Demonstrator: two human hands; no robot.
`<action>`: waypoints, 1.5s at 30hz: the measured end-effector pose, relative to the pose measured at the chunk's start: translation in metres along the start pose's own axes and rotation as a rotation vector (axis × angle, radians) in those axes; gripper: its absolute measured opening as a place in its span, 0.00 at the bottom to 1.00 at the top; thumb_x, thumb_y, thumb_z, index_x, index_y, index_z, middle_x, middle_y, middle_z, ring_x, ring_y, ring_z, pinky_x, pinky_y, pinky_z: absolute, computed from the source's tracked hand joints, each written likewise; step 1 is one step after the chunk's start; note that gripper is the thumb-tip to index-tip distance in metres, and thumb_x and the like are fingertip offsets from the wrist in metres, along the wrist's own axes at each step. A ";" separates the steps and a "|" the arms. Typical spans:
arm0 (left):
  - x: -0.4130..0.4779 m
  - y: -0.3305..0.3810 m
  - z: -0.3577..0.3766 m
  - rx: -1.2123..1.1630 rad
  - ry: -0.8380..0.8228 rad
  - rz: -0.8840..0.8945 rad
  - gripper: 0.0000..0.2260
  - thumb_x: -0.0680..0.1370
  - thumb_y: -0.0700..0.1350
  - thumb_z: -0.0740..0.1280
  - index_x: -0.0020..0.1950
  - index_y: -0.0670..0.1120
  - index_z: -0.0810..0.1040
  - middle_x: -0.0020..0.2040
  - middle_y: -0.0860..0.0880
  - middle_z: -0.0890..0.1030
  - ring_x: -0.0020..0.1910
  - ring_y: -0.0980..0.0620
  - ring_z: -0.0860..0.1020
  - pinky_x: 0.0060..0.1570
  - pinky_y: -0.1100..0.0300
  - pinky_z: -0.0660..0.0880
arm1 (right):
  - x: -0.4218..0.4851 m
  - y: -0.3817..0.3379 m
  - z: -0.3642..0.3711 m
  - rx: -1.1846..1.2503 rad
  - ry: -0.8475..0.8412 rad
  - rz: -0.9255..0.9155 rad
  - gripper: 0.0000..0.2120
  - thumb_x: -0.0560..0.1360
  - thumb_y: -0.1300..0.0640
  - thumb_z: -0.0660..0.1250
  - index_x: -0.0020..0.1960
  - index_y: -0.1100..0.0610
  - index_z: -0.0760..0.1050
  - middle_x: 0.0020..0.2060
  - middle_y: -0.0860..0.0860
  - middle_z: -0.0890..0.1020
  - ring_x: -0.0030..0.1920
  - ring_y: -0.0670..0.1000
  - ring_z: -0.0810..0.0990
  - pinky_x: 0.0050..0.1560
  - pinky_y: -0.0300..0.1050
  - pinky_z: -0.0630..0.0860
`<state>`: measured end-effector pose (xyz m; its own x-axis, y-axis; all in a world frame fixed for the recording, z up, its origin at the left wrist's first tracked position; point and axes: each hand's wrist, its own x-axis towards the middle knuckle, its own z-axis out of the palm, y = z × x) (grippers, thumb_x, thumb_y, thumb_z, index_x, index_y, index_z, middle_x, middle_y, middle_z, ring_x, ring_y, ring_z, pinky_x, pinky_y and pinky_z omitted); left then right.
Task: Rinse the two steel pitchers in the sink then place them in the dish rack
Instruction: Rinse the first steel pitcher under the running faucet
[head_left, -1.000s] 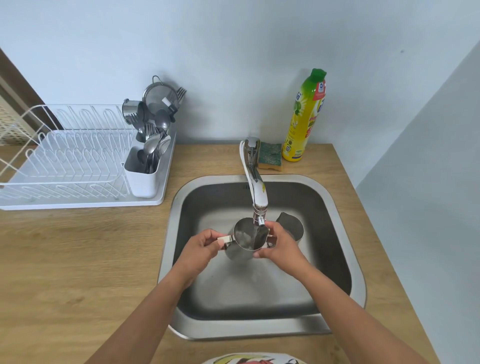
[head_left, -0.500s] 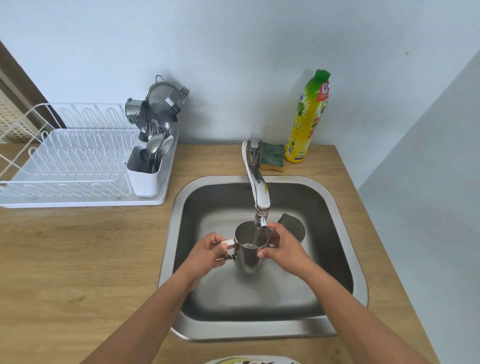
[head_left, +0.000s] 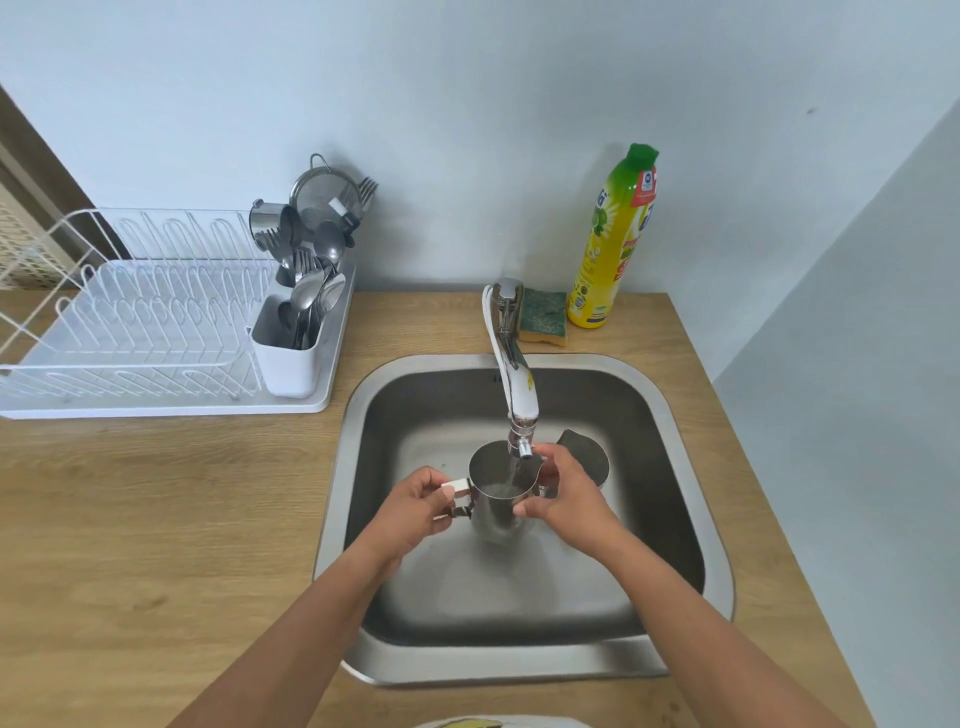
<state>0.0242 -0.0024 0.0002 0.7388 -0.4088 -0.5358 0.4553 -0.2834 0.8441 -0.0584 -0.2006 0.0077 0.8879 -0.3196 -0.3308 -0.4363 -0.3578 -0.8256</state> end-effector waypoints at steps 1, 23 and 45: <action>-0.002 0.000 0.000 -0.003 -0.011 -0.005 0.04 0.82 0.39 0.60 0.48 0.43 0.73 0.47 0.46 0.83 0.44 0.49 0.77 0.48 0.60 0.78 | 0.000 -0.001 -0.001 0.024 -0.010 0.007 0.30 0.67 0.62 0.78 0.60 0.43 0.67 0.48 0.44 0.76 0.53 0.48 0.77 0.56 0.41 0.71; 0.009 -0.005 -0.001 0.133 0.029 -0.172 0.13 0.83 0.48 0.57 0.54 0.39 0.75 0.39 0.42 0.84 0.27 0.47 0.80 0.30 0.55 0.79 | 0.010 0.010 0.011 0.167 -0.090 0.293 0.27 0.70 0.36 0.70 0.61 0.54 0.73 0.39 0.51 0.82 0.32 0.48 0.80 0.31 0.43 0.77; 0.012 -0.004 -0.002 0.009 -0.037 -0.240 0.12 0.83 0.48 0.60 0.52 0.39 0.75 0.39 0.40 0.85 0.28 0.47 0.82 0.27 0.56 0.81 | 0.012 0.006 0.015 0.169 -0.076 0.374 0.25 0.70 0.34 0.68 0.55 0.53 0.77 0.48 0.50 0.84 0.43 0.51 0.84 0.35 0.46 0.82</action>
<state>0.0323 -0.0042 -0.0096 0.5911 -0.3606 -0.7215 0.6111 -0.3837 0.6924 -0.0482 -0.1941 -0.0083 0.6836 -0.3328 -0.6496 -0.7065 -0.0785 -0.7033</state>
